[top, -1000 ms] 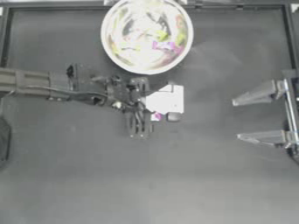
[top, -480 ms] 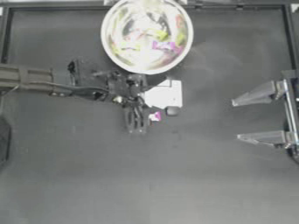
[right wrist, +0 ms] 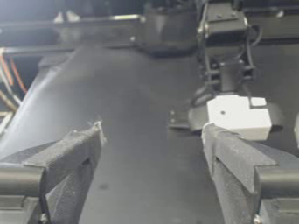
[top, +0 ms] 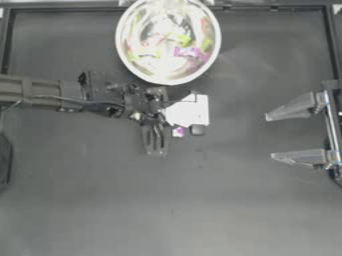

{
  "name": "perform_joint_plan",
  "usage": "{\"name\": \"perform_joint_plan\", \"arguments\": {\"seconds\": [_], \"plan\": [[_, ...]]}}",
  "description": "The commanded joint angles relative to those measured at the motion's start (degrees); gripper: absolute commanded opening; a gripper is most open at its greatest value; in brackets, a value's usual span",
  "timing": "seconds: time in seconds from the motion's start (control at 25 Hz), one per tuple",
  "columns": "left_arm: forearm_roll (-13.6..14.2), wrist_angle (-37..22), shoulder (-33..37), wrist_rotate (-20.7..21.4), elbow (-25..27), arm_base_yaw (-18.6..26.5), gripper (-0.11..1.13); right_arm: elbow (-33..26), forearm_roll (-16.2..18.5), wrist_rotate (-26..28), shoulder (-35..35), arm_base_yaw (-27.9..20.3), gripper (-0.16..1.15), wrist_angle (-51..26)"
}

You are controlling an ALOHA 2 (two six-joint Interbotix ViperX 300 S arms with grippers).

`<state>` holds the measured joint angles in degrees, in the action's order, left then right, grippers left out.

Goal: Put candies in bowl

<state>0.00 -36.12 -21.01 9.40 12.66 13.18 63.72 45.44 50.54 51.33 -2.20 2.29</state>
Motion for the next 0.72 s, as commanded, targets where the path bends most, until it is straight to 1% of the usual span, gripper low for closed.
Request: {"name": "perform_joint_plan", "arguments": {"seconds": [0.04, 0.28, 0.44, 0.52, 0.72], "plan": [[-0.09, 0.09, 5.01, 0.09, -1.14, -0.26, 0.35, -0.88, 0.09, 0.0, -0.44, 0.0, 0.97, 0.18], [0.18, 0.44, 10.9, 0.35, -1.14, -0.18, 0.35, -0.97, 0.0, 0.09, -0.44, -0.09, 0.97, 0.18], [0.26, 1.14, 14.41, 1.93, -1.14, 0.35, 0.35, -0.97, -0.09, 0.09, -0.44, 0.0, 0.97, 0.18], [0.44, 1.49, 15.82, 2.37, -1.14, 1.23, 0.35, -0.97, -0.18, 0.09, -0.44, 0.0, 0.97, 0.18], [1.14, 1.93, 18.81, 3.78, -1.23, 5.71, 0.35, -0.97, -0.26, 0.18, -0.44, -0.09, 0.97, 0.18]]}}
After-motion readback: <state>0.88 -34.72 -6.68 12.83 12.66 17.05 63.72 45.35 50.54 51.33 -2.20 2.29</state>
